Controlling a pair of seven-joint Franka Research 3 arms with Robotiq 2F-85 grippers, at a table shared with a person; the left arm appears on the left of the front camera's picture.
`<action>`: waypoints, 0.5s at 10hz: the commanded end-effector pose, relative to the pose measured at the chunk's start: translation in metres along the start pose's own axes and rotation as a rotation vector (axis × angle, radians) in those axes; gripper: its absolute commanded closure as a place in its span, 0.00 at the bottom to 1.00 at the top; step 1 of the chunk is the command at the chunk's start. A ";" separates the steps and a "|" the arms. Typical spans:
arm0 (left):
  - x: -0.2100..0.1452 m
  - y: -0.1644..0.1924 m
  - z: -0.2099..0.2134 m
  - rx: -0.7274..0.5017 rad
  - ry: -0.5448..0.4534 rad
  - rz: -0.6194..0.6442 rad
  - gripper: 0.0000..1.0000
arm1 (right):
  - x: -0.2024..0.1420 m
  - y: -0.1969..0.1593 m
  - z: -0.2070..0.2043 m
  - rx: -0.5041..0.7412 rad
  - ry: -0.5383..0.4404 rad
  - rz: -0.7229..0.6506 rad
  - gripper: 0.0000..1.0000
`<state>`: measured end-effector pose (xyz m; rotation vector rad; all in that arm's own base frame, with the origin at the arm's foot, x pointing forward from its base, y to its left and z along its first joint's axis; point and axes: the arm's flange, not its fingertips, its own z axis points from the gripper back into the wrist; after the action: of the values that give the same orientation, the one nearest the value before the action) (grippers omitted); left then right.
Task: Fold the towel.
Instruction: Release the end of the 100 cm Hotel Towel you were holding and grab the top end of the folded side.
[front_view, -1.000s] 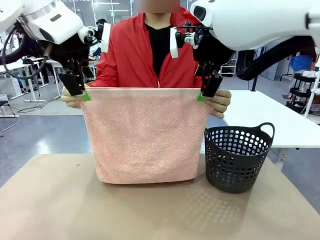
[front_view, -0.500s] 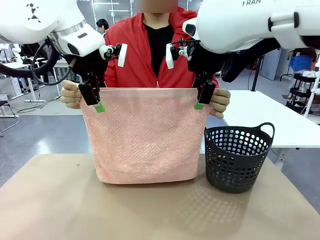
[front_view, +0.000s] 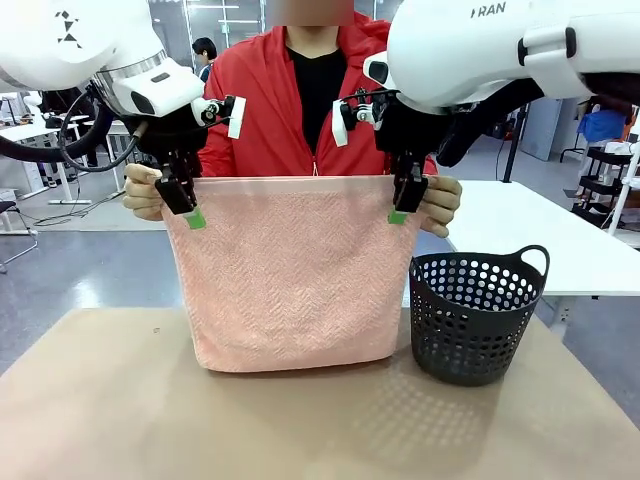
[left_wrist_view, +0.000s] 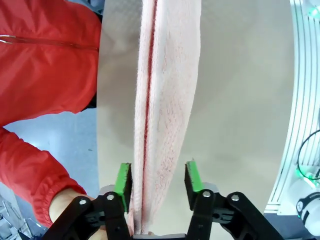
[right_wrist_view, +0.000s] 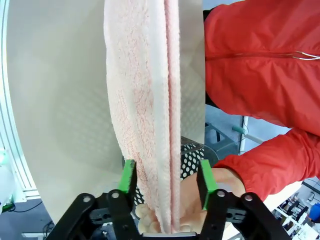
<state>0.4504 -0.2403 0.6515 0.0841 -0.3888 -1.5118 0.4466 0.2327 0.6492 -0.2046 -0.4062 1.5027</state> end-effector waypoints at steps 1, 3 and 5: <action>0.000 0.001 0.005 -0.024 -0.015 0.010 0.86 | 0.002 -0.004 0.002 0.012 -0.002 -0.010 1.00; -0.002 0.000 0.004 -0.031 -0.026 0.012 1.00 | 0.000 -0.004 0.001 0.009 -0.004 -0.019 0.98; -0.001 -0.002 0.006 -0.026 -0.029 0.010 1.00 | -0.001 -0.003 0.002 0.002 -0.011 -0.026 1.00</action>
<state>0.4505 -0.2390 0.6523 0.0685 -0.3940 -1.5030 0.4483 0.2317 0.6508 -0.2059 -0.4072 1.4971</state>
